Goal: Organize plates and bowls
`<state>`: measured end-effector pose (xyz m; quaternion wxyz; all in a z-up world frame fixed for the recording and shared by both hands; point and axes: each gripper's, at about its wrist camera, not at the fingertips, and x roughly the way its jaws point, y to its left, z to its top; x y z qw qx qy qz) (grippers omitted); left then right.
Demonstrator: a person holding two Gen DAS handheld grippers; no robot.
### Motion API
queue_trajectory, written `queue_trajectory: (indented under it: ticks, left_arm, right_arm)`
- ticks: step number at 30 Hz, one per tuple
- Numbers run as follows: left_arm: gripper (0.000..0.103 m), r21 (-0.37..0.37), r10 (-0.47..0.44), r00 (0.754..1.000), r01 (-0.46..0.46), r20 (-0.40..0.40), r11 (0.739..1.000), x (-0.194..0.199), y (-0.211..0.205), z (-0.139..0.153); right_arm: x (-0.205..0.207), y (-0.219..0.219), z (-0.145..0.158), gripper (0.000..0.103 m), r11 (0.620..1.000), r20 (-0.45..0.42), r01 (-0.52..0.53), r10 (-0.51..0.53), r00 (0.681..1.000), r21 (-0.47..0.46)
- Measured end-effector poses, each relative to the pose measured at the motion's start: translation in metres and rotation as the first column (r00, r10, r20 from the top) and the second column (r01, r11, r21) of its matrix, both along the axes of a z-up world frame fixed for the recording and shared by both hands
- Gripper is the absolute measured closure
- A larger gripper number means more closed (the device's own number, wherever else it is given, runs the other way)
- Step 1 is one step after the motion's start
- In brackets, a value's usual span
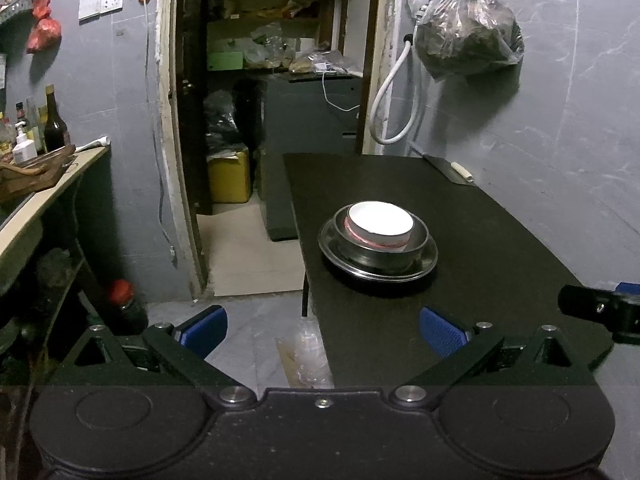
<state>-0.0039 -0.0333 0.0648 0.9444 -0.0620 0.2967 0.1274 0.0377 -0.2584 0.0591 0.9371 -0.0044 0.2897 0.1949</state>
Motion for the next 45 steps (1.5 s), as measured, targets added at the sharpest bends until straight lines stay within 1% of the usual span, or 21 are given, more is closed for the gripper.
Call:
queue_trajectory:
  ticks: [6,13,24,45]
  left_arm:
    - [0.001,-0.002,-0.011,1.000,0.011,-0.005,1.000,-0.003,0.013,-0.008]
    - [0.001,-0.001,-0.015,1.000,0.015,-0.017,1.000,-0.004,0.022,-0.011]
    - [0.001,0.006,-0.039,0.999,0.040,-0.030,0.999,0.004,0.019,-0.014]
    - [0.001,0.005,-0.034,0.999,0.034,-0.032,0.999,-0.002,0.020,-0.014]
  right_arm:
    - [-0.007,0.010,-0.011,0.000,1.000,-0.009,0.004,-0.004,1.000,-0.002]
    - [-0.002,0.018,-0.016,0.000,1.000,-0.029,-0.002,0.002,1.000,-0.006]
    - [0.004,0.017,-0.018,0.000,1.000,-0.048,0.007,-0.007,0.999,-0.009]
    - [-0.002,0.017,-0.020,0.000,1.000,-0.048,0.000,-0.001,0.999,-0.019]
